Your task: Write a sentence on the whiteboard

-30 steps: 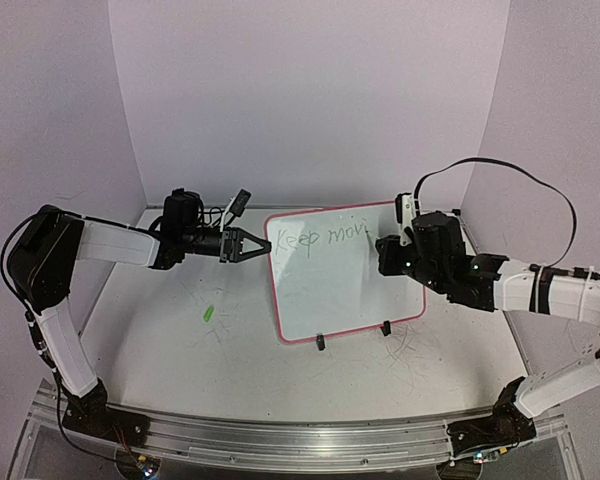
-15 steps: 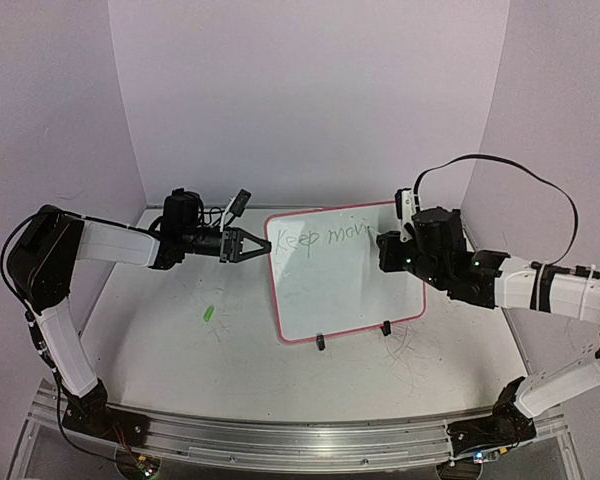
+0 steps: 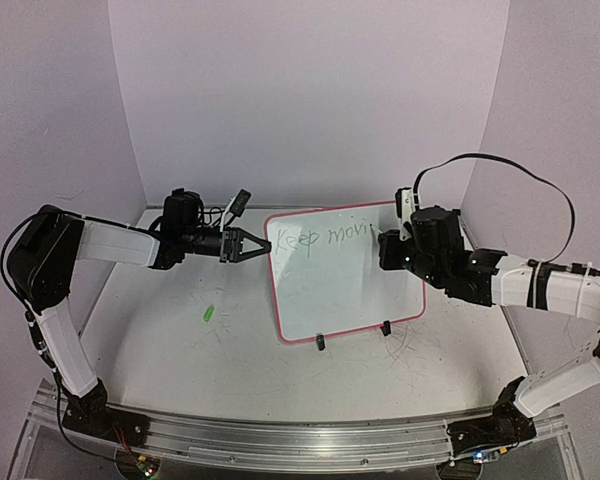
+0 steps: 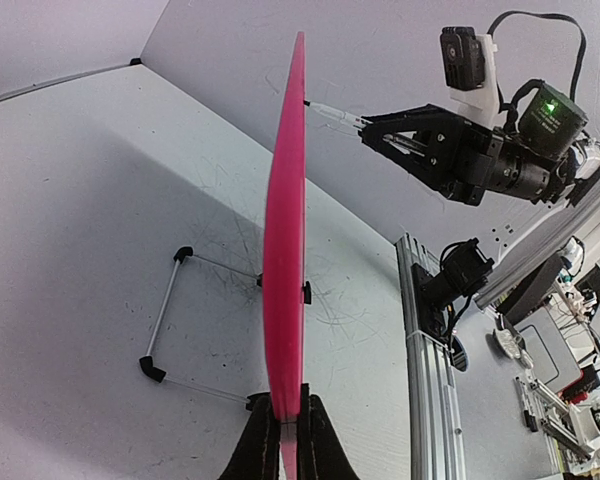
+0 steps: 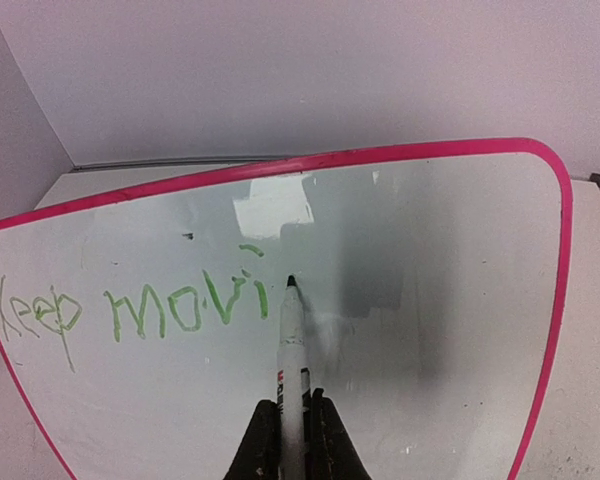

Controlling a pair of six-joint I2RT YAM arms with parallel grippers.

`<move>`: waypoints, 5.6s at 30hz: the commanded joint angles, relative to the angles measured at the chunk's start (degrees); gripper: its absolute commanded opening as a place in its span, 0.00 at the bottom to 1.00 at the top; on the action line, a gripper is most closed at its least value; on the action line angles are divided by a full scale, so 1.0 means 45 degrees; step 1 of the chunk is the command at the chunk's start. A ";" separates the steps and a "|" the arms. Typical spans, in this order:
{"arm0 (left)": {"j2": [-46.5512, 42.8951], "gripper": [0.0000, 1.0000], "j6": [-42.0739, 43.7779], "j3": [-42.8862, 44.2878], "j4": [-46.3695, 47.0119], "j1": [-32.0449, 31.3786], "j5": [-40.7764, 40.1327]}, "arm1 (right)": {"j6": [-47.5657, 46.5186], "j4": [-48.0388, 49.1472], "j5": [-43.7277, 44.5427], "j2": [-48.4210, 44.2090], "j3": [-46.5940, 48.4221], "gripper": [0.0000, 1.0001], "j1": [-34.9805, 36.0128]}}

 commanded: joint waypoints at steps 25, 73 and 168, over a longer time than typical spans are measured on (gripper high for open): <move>-0.0273 0.00 0.0374 0.0442 -0.0246 0.0024 0.0046 | 0.0732 -0.0275 -0.0289 -0.0432 -0.0414 0.00 -0.0059; -0.0295 0.00 0.0432 0.0430 -0.0305 0.0031 0.0028 | 0.0714 0.0309 0.1055 0.0232 0.0205 0.00 -0.0077; -0.0250 0.00 0.0496 0.0467 -0.0387 0.0025 0.0042 | 0.0440 0.0546 0.0377 -0.0308 -0.0776 0.00 -0.0650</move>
